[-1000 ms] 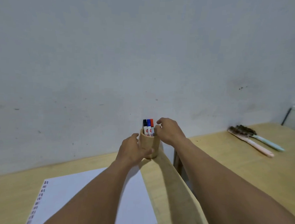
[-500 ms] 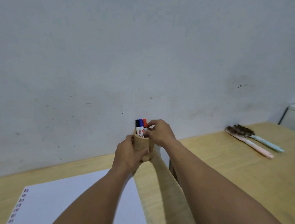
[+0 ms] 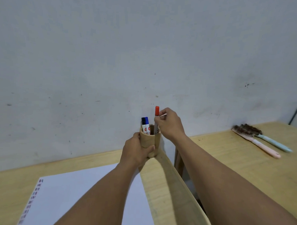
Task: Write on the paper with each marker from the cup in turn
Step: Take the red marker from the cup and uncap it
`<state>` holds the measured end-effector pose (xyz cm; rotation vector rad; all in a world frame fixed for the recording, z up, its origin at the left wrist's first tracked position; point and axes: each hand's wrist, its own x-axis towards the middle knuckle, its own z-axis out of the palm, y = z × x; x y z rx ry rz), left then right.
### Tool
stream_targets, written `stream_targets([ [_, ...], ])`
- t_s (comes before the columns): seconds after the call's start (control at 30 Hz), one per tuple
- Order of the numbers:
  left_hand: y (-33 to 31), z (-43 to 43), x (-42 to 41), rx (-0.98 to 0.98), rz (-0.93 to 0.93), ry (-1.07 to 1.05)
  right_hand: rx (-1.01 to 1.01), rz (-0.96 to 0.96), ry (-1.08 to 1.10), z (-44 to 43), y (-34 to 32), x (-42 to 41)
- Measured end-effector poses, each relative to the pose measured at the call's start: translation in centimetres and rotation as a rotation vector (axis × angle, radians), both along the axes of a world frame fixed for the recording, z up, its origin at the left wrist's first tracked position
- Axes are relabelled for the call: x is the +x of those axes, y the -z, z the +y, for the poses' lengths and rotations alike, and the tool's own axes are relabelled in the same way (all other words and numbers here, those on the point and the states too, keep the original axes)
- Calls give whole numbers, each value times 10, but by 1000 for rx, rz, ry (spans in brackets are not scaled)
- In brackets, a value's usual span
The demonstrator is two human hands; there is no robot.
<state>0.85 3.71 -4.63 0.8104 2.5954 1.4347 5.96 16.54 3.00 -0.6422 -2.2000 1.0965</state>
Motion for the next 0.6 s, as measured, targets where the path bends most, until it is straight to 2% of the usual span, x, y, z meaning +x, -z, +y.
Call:
stream_targets([
  [0.2, -15, 1, -11, -72, 51, -41, 124, 115, 33, 3, -28, 1],
  [0.33, -41, -33, -10, -54, 113, -112, 259, 151, -1, -23, -49, 9],
  [0.43, -64, -66, -8, -9, 152, -165, 300, 108, -70, -42, -56, 15],
  [0.6, -100, -116, 10, 186, 127, -190, 305, -14, -218, -83, -62, 28],
])
